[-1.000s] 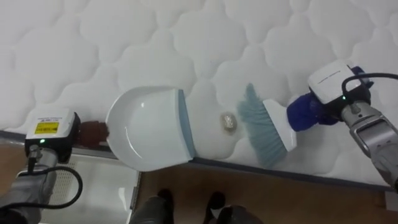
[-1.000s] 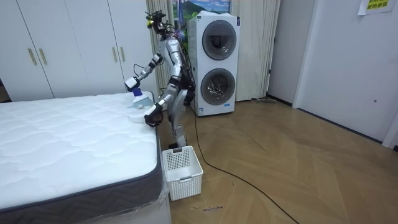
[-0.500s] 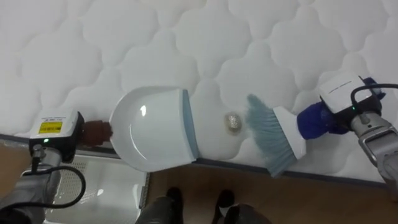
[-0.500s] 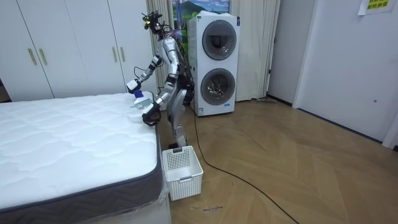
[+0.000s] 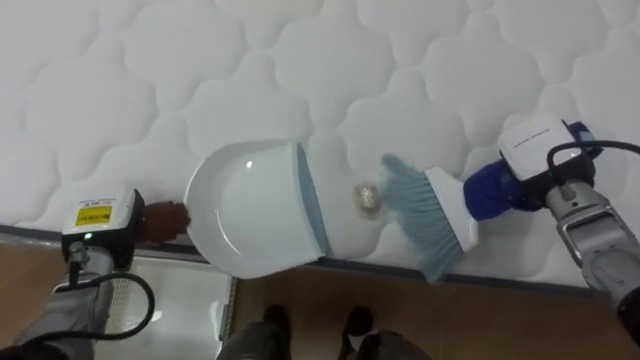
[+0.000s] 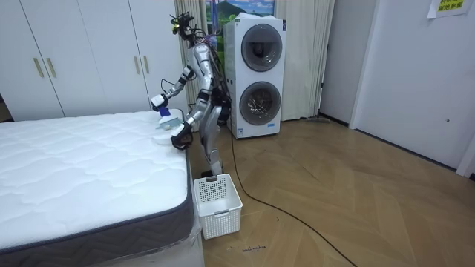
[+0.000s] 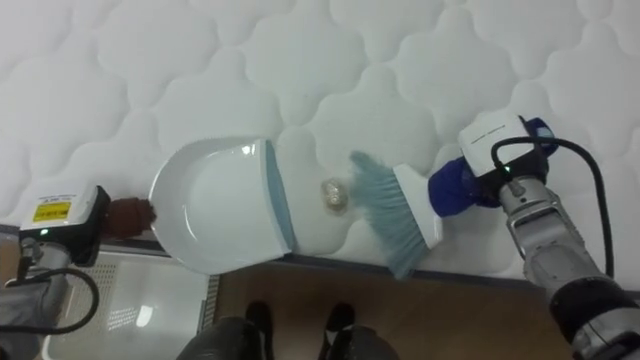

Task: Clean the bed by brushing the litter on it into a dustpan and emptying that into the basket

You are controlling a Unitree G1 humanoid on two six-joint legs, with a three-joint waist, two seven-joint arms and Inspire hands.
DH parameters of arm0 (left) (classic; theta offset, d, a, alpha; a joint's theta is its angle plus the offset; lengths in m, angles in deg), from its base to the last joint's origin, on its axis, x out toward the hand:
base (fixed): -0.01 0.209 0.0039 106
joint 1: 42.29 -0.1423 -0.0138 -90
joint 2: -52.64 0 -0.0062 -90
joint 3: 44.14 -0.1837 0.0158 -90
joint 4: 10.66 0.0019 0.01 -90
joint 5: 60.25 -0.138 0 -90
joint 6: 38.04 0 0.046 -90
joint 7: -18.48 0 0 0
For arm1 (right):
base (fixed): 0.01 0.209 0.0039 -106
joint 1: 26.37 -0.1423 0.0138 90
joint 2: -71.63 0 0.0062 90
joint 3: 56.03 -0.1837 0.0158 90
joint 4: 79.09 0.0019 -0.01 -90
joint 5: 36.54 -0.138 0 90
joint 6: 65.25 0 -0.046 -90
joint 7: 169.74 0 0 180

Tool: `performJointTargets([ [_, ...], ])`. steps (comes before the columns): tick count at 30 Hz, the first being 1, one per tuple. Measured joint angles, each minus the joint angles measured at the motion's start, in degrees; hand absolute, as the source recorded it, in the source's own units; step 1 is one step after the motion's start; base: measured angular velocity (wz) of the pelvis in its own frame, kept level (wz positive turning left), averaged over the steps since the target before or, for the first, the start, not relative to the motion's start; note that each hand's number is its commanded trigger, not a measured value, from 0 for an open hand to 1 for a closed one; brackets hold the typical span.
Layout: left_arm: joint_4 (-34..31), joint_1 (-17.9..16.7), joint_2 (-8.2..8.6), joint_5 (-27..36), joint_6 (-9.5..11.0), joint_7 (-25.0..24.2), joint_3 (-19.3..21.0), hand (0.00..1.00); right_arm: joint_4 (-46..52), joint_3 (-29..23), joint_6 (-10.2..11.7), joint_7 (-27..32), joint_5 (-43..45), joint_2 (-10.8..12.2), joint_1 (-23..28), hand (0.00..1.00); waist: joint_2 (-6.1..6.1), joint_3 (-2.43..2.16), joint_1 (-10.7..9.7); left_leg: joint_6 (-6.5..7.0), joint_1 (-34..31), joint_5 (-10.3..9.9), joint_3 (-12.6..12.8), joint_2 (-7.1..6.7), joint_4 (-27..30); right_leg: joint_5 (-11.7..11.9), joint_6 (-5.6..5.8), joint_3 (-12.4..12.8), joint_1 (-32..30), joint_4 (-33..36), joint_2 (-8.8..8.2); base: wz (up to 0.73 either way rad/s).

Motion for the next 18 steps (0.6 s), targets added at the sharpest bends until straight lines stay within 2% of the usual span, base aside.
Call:
performJointTargets([
  [5,0.0,-0.7,0.14,1.2,-1.1,0.8,0.1,1.0,5.5,-0.4,-0.4,-0.2,-0.4,0.9,0.1,1.0,-0.02,-0.04,-1.1,-0.58,0.7,0.5,-0.4,0.14,-1.3,0.7,-0.24,-0.2,1.1,-1.6,0.69,-0.01],
  [8,-0.1,-0.7,0.82,1.3,-1.3,0.8,-0.1,1.0,9.1,-0.5,-0.3,-0.2,-5.7,2.7,0.6,1.0,0.14,-0.08,-0.9,-0.78,1.9,0.6,-0.4,0.21,-2.3,1.0,-0.23,-0.1,2.2,-2.9,1.18,-0.03],
  [9,-0.2,-0.7,1.3,1.3,-1.3,0.8,-0.3,1.0,10.5,-0.5,-0.3,-0.3,-7.4,4.4,0.9,1.0,0.36,-0.11,-0.7,-0.79,2.2,0.6,-0.5,0.2,-2.5,1.1,-0.24,-0.1,2.5,-3.1,1.19,-0.04],
  [10,-0.3,-0.7,1.56,1.2,-1.3,0.8,-0.4,1.0,11.1,-0.5,-0.2,-0.4,-7.9,5.2,1.1,1.0,0.5,-0.15,-0.6,-0.79,2.2,0.6,-0.5,0.17,-2.6,1.0,-0.24,-0.1,2.5,-3.2,1.15,0.0],
  [12,-0.6,-0.4,2.85,1.0,-1.1,0.9,-0.4,1.0,11.7,-0.5,1.4,-1.0,-9.5,7.8,1.9,1.0,1.04,-0.14,0.6,-0.77,2.2,0.6,-0.4,0.05,-2.8,1.0,-0.18,-0.2,2.3,-3.0,0.9,0.0],
  [15,-0.4,-0.5,3.82,1.0,-1.0,0.9,-0.4,1.0,12.7,-0.4,3.2,-2.9,-10.4,9.2,2.7,1.0,2.08,-0.08,1.4,-0.65,1.9,0.7,-0.4,-0.12,-2.7,0.9,0.05,-0.4,1.4,-1.6,0.16,0.05],
  [18,-0.3,-0.3,4.26,1.0,-0.7,0.9,-0.6,1.0,15.2,0.5,3.6,-5.7,-14.7,9.2,2.7,1.0,3.12,-0.15,1.6,-0.55,1.7,0.7,-0.8,-0.56,-2.7,0.8,0.06,-1.6,1.2,-1.2,-0.47,0.06],
])
